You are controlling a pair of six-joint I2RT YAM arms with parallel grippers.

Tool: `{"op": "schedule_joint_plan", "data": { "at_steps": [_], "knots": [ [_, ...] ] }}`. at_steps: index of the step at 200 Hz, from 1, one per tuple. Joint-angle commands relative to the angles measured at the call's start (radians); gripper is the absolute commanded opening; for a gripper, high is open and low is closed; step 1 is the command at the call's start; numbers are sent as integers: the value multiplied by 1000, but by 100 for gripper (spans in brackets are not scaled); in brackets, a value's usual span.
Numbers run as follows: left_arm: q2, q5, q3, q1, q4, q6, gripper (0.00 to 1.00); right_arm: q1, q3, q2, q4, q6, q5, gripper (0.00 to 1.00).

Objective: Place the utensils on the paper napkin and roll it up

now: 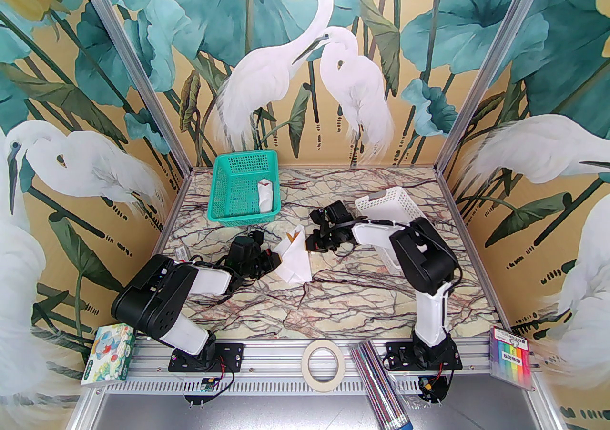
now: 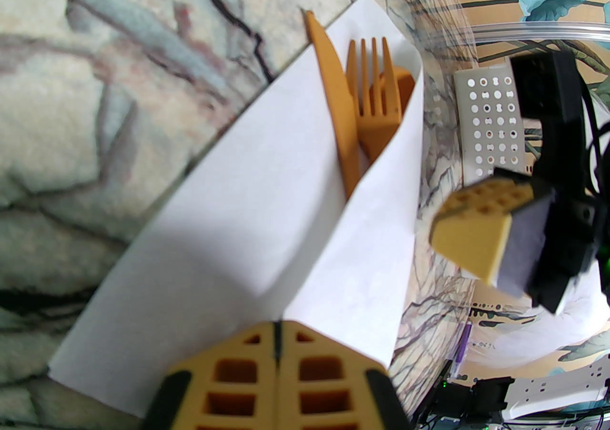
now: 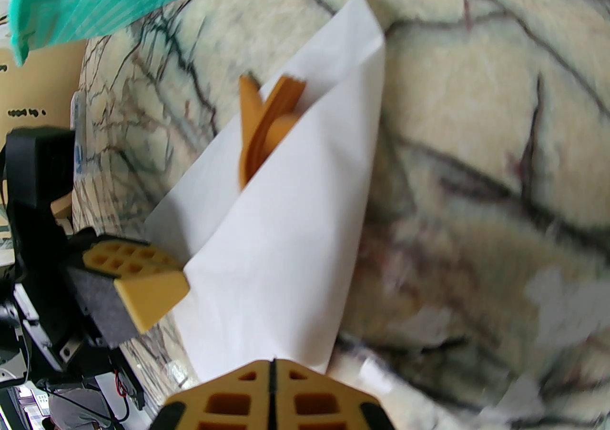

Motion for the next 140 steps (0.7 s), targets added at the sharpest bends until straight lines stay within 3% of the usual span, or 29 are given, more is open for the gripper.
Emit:
{"op": "schedule_joint_plan", "data": {
  "at_steps": [1, 140],
  "knots": [
    [16, -52, -6, 1, -98, 31, 0, -14, 40, 21, 31, -7, 10, 10],
    [27, -44, -4, 0, -85, 29, 0, -45, 180, 128, 5, -28, -4, 10]
  ]
}}
